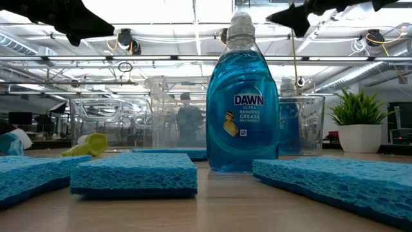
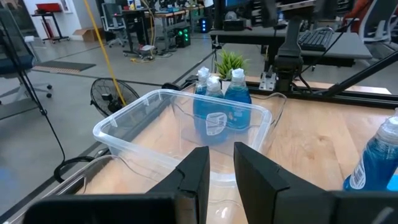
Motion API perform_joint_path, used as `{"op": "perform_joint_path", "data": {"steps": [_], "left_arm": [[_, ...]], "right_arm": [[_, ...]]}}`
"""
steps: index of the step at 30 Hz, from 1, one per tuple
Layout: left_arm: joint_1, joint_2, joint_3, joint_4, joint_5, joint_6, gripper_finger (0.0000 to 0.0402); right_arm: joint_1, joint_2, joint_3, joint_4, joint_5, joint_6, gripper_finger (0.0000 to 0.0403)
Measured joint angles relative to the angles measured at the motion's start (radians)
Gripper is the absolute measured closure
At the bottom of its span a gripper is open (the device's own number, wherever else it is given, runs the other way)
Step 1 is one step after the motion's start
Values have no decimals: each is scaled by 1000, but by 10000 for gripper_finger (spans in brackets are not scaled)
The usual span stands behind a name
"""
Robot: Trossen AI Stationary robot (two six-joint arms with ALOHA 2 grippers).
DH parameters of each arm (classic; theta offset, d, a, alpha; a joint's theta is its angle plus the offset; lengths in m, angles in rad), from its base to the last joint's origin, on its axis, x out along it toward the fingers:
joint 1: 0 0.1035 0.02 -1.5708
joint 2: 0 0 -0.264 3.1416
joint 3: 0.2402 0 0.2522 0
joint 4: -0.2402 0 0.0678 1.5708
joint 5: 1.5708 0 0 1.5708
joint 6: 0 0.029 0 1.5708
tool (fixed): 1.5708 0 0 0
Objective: Pick & Place Kitchen Sink Supplies
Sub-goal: Put the blue dish soap into the right transparent bin
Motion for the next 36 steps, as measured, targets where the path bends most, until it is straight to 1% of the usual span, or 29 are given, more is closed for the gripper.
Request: {"op": "perform_joint_path", "data": {"steps": [4,11,18,24,30,36], "left_arm": [[0,0,0,0,0,-4,325],[0,0,0,-1,5,-38,325],[0,0,0,-2,10,-57,325],[0,0,0,-6,12,-89,325],[0,0,0,-6,14,-132,325],[0,0,0,-7,45,-131,325]], "right_arm": [[55,12,0,19,-35,-29,110],[130,57,0,21,-36,-47,110],[178,153,41,12,-40,-47,110],[190,239,79,12,-115,-41,110],[236,314,104,12,-115,-60,110],[275,392,131,14,-111,-72,110]]}}
